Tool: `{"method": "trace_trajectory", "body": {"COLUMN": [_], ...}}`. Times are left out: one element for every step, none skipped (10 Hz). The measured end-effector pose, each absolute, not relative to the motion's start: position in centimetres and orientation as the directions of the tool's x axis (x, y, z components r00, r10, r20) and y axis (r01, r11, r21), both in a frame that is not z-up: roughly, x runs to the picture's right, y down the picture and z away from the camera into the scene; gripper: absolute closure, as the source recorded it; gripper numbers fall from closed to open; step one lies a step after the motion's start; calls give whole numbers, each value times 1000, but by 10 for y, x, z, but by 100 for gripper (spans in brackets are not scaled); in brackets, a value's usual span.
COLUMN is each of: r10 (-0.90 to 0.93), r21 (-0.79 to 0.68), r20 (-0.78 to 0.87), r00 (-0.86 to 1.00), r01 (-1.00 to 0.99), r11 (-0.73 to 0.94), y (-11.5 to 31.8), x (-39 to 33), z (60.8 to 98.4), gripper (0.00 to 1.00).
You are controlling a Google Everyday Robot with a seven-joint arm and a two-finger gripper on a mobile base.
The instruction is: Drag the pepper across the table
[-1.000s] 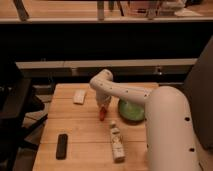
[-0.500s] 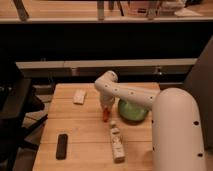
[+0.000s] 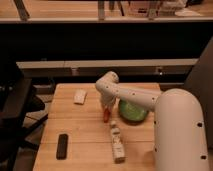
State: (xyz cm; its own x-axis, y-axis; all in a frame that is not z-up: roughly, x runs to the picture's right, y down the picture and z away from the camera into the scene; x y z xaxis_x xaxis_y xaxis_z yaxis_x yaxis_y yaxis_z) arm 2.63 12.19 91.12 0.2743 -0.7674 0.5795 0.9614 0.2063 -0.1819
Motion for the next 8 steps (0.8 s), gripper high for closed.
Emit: {"method": "trace_trajectory", "body": {"r10": [-769, -772, -772, -772, -774, -775, -778, -780], "r21": [-181, -182, -182, -181, -176, -171, -166, -166], "r20": [579, 577, 577, 577, 577, 576, 577, 576], "r00": [270, 266, 266, 266, 261, 259, 251, 245], "r01": [963, 964, 964, 964, 965, 966, 968, 969], "r11": [202, 196, 197, 196, 195, 195, 189, 183], "y": [123, 123, 123, 124, 124, 124, 125, 125], "x": [29, 29, 28, 28, 29, 29, 30, 30], "z": [911, 910, 910, 910, 909, 909, 908, 908], "gripper": [99, 99, 99, 99, 99, 99, 99, 99]}}
